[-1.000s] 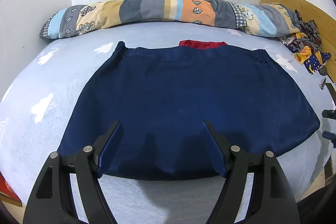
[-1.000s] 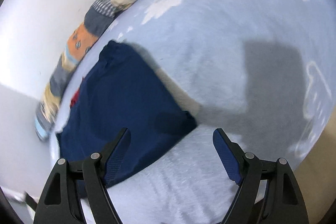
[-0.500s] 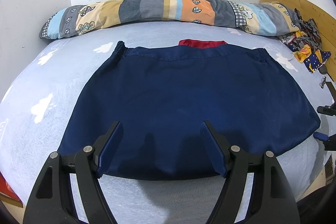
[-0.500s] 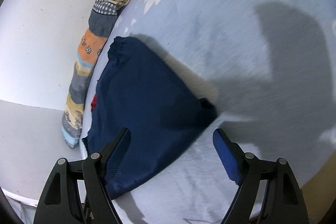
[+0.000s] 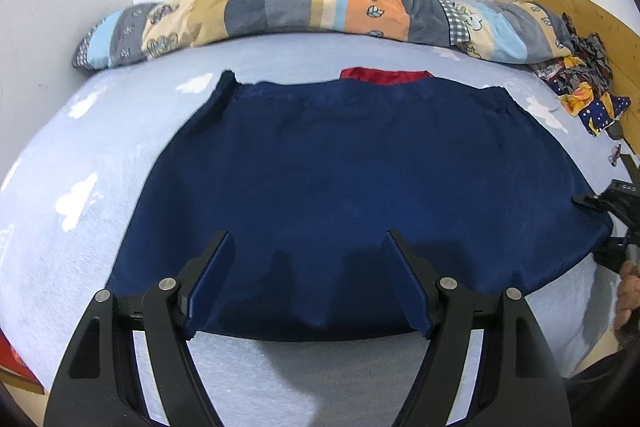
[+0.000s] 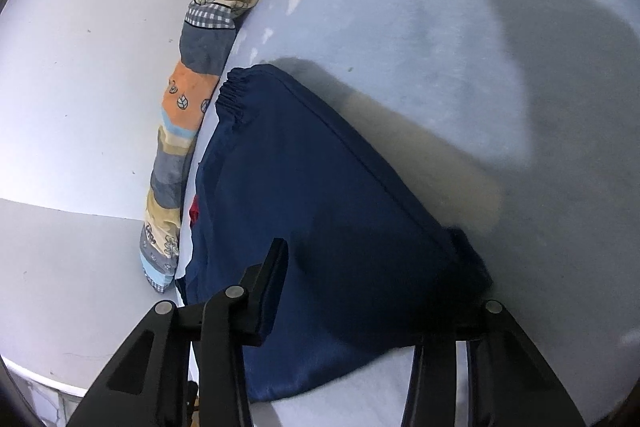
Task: Fold large clothes
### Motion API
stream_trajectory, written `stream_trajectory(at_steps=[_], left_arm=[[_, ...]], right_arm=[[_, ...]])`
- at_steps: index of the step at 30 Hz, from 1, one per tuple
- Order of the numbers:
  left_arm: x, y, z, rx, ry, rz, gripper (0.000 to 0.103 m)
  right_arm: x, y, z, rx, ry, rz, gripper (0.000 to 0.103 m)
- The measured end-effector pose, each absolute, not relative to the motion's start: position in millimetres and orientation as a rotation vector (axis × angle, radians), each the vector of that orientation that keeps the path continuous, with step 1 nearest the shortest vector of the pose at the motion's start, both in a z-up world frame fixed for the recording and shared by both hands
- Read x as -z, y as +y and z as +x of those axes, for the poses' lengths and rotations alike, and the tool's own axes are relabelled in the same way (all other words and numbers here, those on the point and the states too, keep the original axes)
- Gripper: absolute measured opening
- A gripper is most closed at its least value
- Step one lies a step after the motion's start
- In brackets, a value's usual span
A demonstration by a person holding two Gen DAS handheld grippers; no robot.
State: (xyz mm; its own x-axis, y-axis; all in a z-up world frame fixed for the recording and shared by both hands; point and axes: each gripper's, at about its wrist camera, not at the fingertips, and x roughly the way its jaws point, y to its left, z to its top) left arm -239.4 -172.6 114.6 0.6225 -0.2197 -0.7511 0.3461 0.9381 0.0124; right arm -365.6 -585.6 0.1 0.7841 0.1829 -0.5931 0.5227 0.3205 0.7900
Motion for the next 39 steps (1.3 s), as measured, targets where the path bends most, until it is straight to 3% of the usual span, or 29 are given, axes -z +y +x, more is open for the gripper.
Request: stream_trajectory(at_steps=[3,7,10,14,19,25,31,39], left_arm=[[-105,-159,-222,0.310,0.922,0.075,0.076],[-90,-128,-198,0.244,1.022,-0.107,0.075],[-82,-112,-189,0.229,1.052,-0.215,0.075],[-84,-122,-195,0.228,1.051,-0.143,0.075],[-84,-133,-198,0.249,1.052,-0.071,0.075],[-84,-131,-196,0.253,1.053,-0.077,0.075],[-83,-136,-194,0.255,1.051,-0.046,0.075],[-80,-143,-194,0.246,1.049,-0.012,0.075]], right_arm=[[5,-587,-362,0.234,0.649,1.260,0.040],[-7,-585,-359,0.203,0.632,1.210,0.016],[-31,-575,-354,0.194,0.612,1.076,0.012],[-48,-566,-354,0.165,0.574,1.005,0.011],[-30,-576,-355,0.171,0.598,1.107,0.012],[5,-593,-363,0.153,0.611,1.326,0.025],[9,-593,-350,0.190,0.678,1.279,0.031],[0,-584,-345,0.228,0.663,1.166,0.029]])
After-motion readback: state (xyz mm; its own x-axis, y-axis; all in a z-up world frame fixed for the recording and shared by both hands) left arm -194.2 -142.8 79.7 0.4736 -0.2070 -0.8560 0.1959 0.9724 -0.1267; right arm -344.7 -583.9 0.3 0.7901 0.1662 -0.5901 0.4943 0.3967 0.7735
